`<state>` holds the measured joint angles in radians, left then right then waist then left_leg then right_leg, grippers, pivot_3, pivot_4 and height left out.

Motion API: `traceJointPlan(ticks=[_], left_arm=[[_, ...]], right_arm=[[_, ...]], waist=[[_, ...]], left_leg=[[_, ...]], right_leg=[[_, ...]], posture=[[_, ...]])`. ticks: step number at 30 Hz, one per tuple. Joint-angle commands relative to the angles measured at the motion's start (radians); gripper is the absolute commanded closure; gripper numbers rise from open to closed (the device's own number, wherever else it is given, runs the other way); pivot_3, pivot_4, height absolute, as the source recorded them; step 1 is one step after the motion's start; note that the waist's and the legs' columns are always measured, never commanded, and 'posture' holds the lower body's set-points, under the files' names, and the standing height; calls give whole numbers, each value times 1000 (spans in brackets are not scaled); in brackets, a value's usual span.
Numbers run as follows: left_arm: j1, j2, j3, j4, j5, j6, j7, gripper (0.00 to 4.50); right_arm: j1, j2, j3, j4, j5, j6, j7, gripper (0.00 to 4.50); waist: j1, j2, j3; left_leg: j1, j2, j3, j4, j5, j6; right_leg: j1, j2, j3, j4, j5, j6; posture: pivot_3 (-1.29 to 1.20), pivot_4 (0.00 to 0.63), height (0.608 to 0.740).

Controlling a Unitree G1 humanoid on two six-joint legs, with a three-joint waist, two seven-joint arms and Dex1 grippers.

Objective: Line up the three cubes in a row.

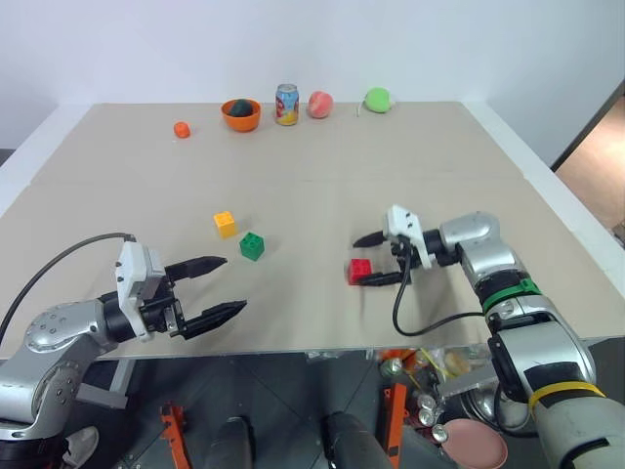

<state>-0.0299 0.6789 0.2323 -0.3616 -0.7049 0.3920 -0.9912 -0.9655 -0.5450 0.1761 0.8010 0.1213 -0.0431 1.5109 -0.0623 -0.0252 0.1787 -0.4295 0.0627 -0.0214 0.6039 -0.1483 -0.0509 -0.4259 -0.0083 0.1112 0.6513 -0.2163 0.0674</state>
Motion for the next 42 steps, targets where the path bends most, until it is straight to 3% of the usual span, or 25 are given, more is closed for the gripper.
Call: traceJointPlan(ticks=[1,4,8,17,20,31,42], left_arm=[[-15,-3,16,48,13,-6,13,0],[-35,-9,3,98,17,7,20,0],[-79,-32,-30,154,49,3,46,0],[-179,-82,-129,306,196,-46,79,0],[-234,-102,-141,384,224,-66,86,0],[-418,-194,-177,623,309,-138,89,0],[-507,-242,-219,775,418,-221,115,0]], right_arm=[[59,-64,-76,-311,156,222,68,51],[162,-122,-99,-516,233,349,46,51],[230,-146,-136,-633,273,437,-47,51],[329,40,-326,-958,443,678,-544,51],[398,81,-346,-1096,500,736,-650,51],[622,115,-293,-1378,614,836,-853,51],[648,120,-292,-1410,662,836,-945,51]], waist=[[2,0,0],[15,-1,0],[15,0,0],[11,0,0],[16,0,0],[14,-1,-1],[14,-1,-1]], left_leg=[[0,0,0,0,0,0],[0,0,-2,-1,-1,-1],[-1,0,0,0,-1,-2],[0,0,-1,0,-1,-2],[-2,0,-1,0,-1,-2],[-1,0,-2,0,-1,-2],[-2,0,-2,0,-1,-2]], right_leg=[[0,0,0,1,0,0],[1,0,-1,1,-3,0],[-1,0,-1,1,-4,-1],[-1,1,-1,1,-2,-1],[-1,1,-1,1,-3,-1],[-1,1,-1,1,-3,0],[-1,1,-1,1,-2,0]], posture=[[0,150,740],[0,150,740],[0,150,740],[0,150,740],[0,150,740],[0,150,740],[0,150,740]])
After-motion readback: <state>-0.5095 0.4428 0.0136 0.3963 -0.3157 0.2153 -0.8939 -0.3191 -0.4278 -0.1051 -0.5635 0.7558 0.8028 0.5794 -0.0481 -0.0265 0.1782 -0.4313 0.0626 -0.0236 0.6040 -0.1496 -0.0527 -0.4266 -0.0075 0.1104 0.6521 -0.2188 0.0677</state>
